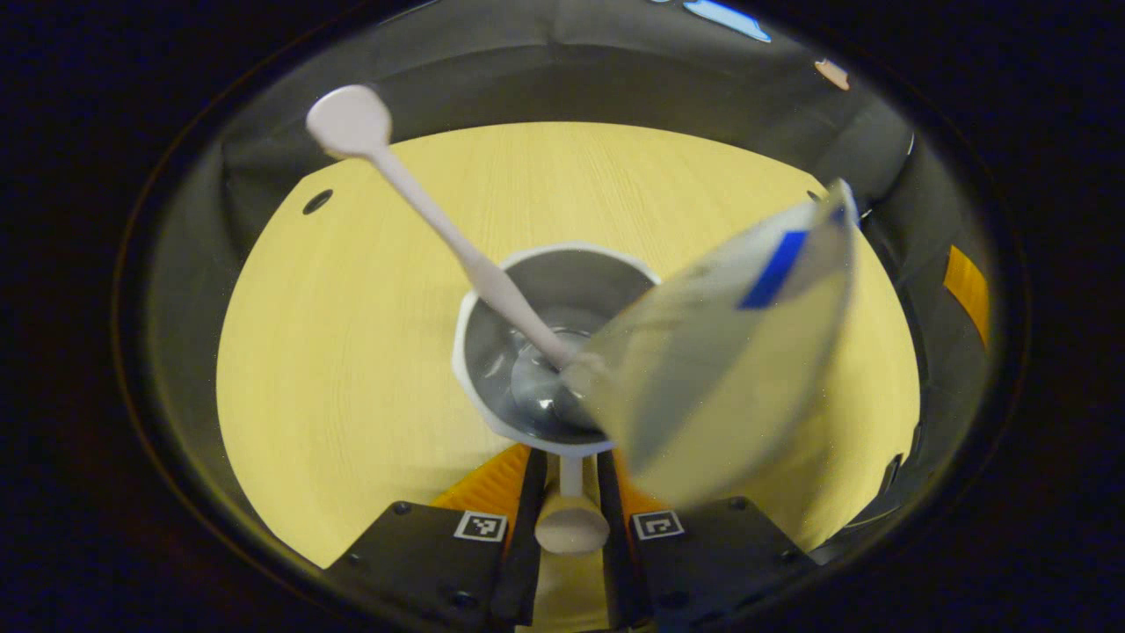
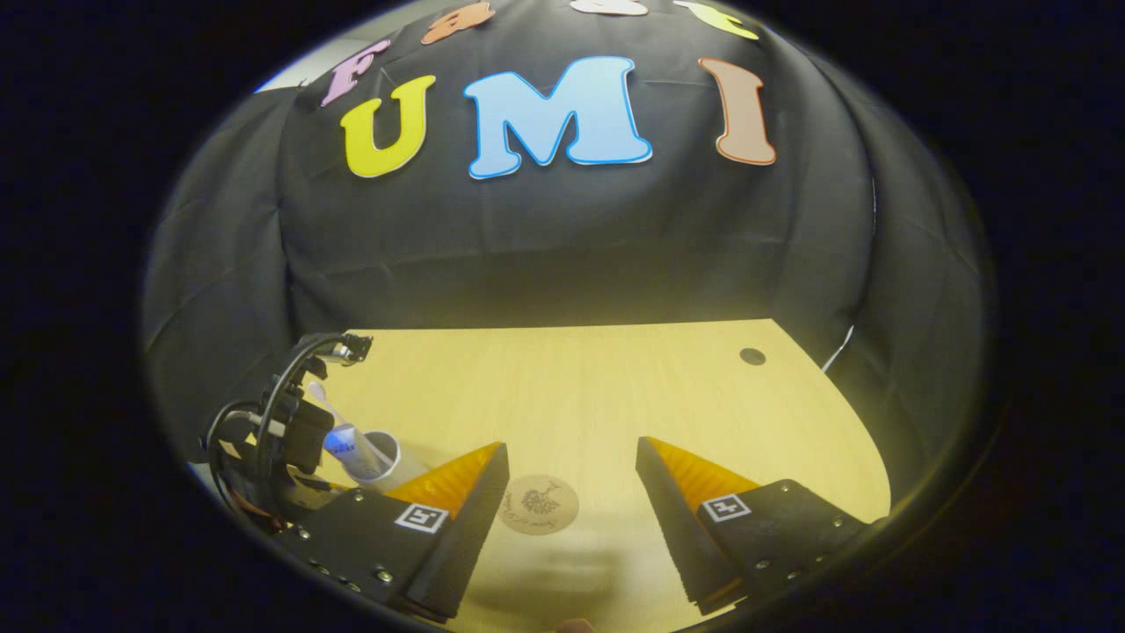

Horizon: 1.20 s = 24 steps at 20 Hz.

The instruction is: Put the toothbrush and toothpaste on the desktop into the cup, then pick up the cup and place it on the coaster on the desktop.

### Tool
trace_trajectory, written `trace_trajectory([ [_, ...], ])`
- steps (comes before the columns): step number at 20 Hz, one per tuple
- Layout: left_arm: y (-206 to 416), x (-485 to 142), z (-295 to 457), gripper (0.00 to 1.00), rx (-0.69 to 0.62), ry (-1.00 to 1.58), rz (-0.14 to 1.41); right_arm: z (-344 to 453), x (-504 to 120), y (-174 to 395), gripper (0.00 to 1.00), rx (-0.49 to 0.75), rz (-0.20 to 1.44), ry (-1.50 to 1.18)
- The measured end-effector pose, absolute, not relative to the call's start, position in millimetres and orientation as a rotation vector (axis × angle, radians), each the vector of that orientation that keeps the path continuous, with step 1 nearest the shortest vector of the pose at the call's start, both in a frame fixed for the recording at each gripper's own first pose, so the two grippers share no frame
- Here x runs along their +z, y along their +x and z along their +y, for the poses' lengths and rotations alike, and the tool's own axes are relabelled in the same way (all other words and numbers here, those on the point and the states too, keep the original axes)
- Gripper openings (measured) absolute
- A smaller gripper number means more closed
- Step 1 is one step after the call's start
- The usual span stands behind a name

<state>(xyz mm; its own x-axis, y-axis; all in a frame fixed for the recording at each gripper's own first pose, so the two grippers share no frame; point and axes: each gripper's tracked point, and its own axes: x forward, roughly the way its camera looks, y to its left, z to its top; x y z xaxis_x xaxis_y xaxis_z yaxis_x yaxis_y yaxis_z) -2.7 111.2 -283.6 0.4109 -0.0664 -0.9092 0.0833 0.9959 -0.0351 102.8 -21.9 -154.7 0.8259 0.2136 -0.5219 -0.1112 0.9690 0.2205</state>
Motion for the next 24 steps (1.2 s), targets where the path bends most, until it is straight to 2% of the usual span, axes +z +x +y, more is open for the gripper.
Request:
trace_trajectory([
  [1, -2.9, -282.6, 110.7, 0.43, -0.092, 0.03, 1.137, -23.2, -155.5, 101.5, 0.89, 0.175, 0.575, 0.182],
  [3, -4.6, -283.0, 110.8, 0.41, -0.094, 0.046, 1.126, -27.4, -156.3, 100.9, 0.89, 0.178, 0.573, 0.177],
  [4, -4.0, -283.7, 109.1, 0.34, -0.089, 0.045, 1.118, -29.5, -155.8, 101.2, 0.89, 0.179, 0.571, 0.176],
  [11, 4.7, -276.2, 96.9, 0.32, -0.084, 0.083, 1.032, -47.7, -157.0, 101.4, 0.89, 0.176, 0.557, 0.159],
  [24, 20.0, -255.9, -21.9, 0.32, -0.22, 0.053, 0.974, -85.8, -169.6, 103.0, 0.89, 0.173, 0.559, 0.172],
])
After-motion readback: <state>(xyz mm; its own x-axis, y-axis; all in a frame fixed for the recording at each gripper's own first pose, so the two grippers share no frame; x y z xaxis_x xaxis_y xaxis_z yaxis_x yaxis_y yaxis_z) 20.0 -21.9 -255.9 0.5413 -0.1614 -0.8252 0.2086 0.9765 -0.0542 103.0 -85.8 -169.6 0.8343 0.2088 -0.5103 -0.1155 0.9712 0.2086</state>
